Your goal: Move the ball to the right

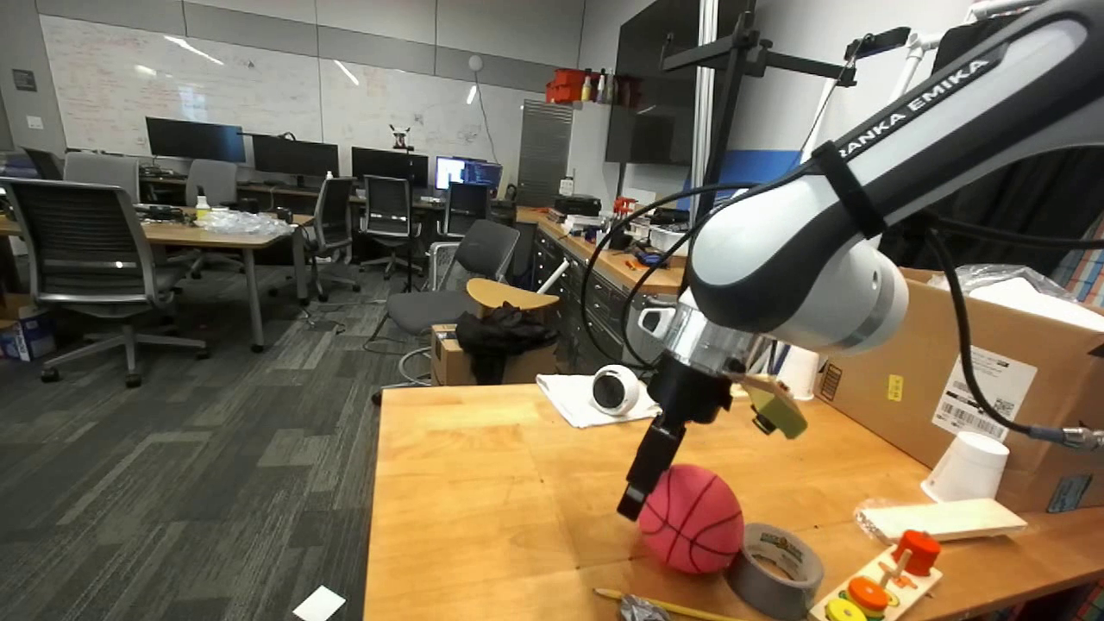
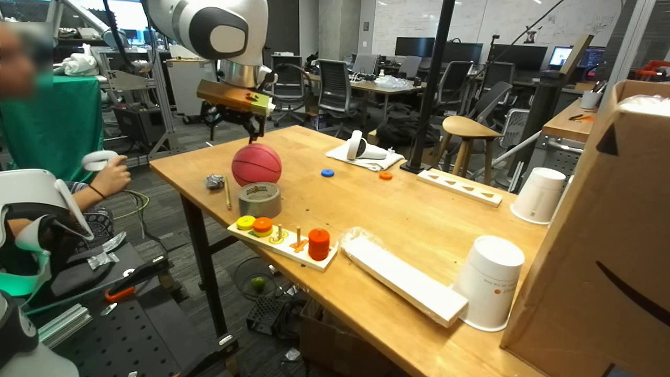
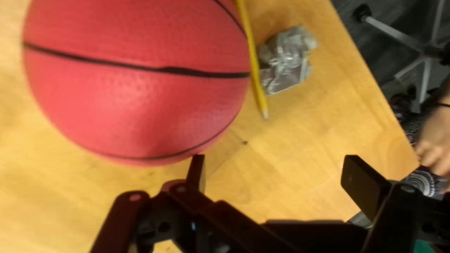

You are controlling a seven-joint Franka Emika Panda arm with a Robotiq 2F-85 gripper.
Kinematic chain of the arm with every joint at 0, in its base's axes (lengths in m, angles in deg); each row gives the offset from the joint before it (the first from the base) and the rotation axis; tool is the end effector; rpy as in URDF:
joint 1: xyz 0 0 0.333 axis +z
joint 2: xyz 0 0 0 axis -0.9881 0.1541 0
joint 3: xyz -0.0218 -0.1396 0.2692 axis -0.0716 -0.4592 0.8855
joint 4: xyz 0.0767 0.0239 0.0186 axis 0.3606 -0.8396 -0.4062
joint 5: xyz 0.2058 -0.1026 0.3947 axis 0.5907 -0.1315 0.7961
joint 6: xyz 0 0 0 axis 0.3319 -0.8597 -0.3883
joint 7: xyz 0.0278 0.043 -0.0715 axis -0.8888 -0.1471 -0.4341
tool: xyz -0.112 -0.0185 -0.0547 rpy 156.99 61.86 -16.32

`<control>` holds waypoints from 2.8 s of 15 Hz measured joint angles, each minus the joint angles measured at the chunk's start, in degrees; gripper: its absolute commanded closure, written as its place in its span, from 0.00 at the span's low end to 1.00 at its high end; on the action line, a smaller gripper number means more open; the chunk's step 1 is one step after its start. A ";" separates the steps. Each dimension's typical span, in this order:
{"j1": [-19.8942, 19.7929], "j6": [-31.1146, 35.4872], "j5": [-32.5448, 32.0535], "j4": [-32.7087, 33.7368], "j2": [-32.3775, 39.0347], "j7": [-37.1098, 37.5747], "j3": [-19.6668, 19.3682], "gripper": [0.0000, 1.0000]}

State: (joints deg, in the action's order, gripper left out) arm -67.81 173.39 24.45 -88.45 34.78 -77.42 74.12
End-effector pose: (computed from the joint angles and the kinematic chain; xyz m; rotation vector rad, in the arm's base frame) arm 0.5071 0.2591 0.2185 -2.6118 -1.1964 -0.1074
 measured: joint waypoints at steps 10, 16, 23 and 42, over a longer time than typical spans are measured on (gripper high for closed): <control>-0.47 -3.07 -2.58 -6.36 -20.73 -2.23 -2.53 0.00; 7.71 -7.40 9.22 -18.85 -31.96 -1.35 -4.01 0.00; 17.01 -9.84 18.44 -24.49 -35.69 0.26 -3.19 0.00; 20.41 -3.37 18.87 -13.26 -20.23 -7.59 2.46 0.00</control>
State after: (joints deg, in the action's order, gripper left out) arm -47.40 170.01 43.33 -101.71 14.54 -85.01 76.58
